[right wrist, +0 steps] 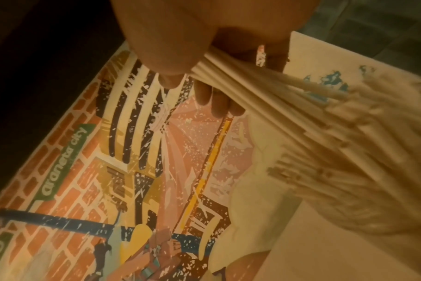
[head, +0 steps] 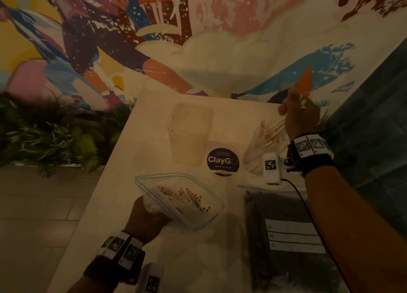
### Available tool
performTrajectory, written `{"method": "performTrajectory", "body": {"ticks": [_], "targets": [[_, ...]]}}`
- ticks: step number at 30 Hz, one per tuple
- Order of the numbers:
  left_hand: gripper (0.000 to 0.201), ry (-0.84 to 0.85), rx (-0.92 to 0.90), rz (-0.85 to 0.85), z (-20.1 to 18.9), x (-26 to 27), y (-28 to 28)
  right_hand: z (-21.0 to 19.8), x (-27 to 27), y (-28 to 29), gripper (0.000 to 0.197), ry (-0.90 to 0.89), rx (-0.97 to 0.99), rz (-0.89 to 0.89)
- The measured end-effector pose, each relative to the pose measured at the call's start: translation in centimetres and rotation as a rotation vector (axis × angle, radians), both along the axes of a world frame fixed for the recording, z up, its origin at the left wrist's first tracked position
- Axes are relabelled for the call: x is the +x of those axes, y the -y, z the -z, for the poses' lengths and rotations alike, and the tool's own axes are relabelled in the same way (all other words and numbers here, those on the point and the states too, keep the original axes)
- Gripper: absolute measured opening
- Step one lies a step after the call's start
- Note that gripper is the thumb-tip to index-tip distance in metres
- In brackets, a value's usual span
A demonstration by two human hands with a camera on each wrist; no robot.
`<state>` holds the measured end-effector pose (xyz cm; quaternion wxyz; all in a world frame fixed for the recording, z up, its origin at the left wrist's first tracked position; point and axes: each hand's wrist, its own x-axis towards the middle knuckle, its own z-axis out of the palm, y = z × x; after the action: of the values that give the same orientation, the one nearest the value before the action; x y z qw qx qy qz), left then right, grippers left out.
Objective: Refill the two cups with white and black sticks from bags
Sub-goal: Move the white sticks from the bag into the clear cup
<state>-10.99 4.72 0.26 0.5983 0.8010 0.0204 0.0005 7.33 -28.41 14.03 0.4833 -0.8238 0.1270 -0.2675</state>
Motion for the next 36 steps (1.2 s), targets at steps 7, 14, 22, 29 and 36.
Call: {"method": "performTrajectory", "body": {"ticks": [7,14,22,29,36], "targets": [[0.047,-0.005,-0.009,0.014,-0.2,-0.1,-0.3,3.1,1.5,1.2,0.072,-0.356,-0.321,0.116],[0.052,0.003,0.036,0.029,-0.1,0.0,-0.3,3.7,0.2,1.3,0.068,0.193,-0.317,0.072],[0.049,-0.012,0.073,0.028,-0.8,0.1,0.0,5.9,0.7,1.2,0.068,-0.41,-0.669,0.053],[0.054,-0.042,0.056,0.029,-0.3,0.4,0.0,7.3,0.7,0.1,0.058,-0.421,-0.894,-0.084],[0.057,-0.041,0.041,0.008,-0.1,0.2,-0.1,6.4,0.1,-0.8,0.057,-0.223,-0.928,-0.046]]}}
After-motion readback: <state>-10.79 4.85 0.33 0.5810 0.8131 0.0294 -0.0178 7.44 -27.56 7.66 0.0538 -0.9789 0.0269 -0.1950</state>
